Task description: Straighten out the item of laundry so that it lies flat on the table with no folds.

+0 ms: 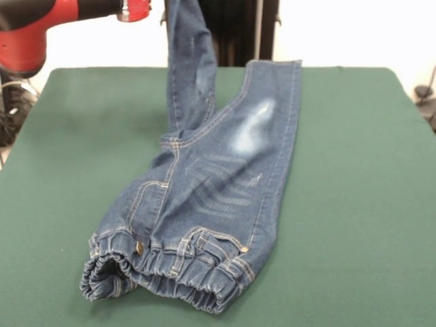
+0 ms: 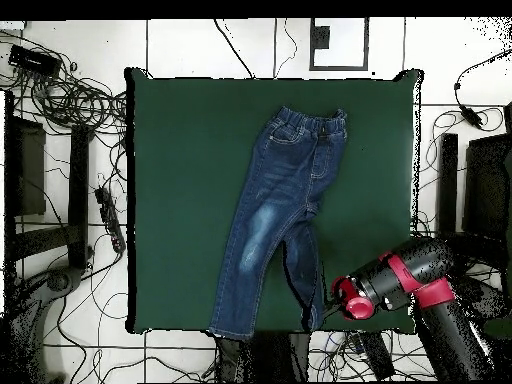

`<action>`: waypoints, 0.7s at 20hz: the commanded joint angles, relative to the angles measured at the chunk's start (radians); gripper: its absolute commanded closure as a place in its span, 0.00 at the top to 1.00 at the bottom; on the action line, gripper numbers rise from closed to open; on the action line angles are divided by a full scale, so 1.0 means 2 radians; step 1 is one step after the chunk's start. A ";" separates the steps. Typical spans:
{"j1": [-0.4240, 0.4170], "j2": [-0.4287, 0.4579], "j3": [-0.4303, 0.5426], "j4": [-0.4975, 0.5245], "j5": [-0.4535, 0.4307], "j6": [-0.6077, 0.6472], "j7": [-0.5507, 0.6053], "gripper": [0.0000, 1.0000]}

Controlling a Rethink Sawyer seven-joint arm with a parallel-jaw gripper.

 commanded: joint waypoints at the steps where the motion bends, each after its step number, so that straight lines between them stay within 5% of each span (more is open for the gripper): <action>1: 0.024 -0.018 0.003 -0.058 0.003 0.061 -0.074 0.00; 14: 0.027 -0.033 -0.003 -0.080 -0.012 0.079 -0.093 0.00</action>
